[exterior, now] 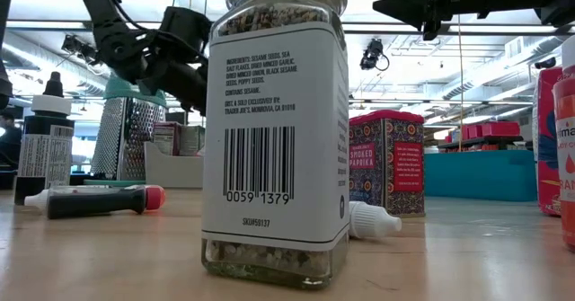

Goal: Pick & Place Kitchen Items
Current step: Put the left red cereal box into the gray bin

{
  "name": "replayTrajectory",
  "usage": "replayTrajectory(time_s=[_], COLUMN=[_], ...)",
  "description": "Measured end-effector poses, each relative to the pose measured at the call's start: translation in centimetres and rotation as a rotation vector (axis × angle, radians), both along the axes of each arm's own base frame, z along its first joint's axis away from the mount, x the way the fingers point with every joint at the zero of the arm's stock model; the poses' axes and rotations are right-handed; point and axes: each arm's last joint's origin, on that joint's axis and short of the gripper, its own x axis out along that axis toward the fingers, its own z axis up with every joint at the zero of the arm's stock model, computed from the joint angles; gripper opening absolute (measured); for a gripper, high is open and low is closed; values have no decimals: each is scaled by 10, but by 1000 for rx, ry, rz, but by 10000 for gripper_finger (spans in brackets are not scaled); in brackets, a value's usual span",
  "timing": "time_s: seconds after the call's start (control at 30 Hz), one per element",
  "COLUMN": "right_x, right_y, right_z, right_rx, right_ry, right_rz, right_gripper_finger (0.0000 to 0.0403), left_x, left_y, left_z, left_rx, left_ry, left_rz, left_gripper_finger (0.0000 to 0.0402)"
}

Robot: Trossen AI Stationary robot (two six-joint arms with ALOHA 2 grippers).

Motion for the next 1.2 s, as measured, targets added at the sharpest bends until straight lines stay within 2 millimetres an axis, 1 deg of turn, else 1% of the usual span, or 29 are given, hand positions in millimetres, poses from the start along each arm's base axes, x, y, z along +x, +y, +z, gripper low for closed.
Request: replayTrajectory(time_s=[0.23,0.4,0.5,0.6,0.67,0.73,0.87,0.97,1.07,1.2], right_x=[0,0,0,0,0,0,0,0,0,0], right_y=[0,0,0,0,0,0,0,0,0,0], right_z=[0,0,0,0,0,0,0,0,0,-1], right_rx=[0,0,0,0,0,0,0,0,-1,-1], right_ry=[0,0,0,0,0,0,0,2,5,6], right_rz=[0,0,0,0,0,0,0,0,0,0], right_gripper_finger=[173,173,173,173,173,173,173,173,173,173], left_x=[4,4,3,2,3,2,2,5,10,17], left_y=[16,29,31,30,30,30,29,31,37,45], left_z=[4,5,4,-1,1,0,0,1,5,19], left_rx=[-88,-187,-204,-236,-250,-261,-251,-269,-350,-361], left_ry=[-26,-17,-33,-20,-63,-56,-38,12,65,194], left_rz=[56,28,27,24,27,32,22,-63,-126,-89], left_gripper_finger=[198,197,197,197,194,183,150,134,138,173])
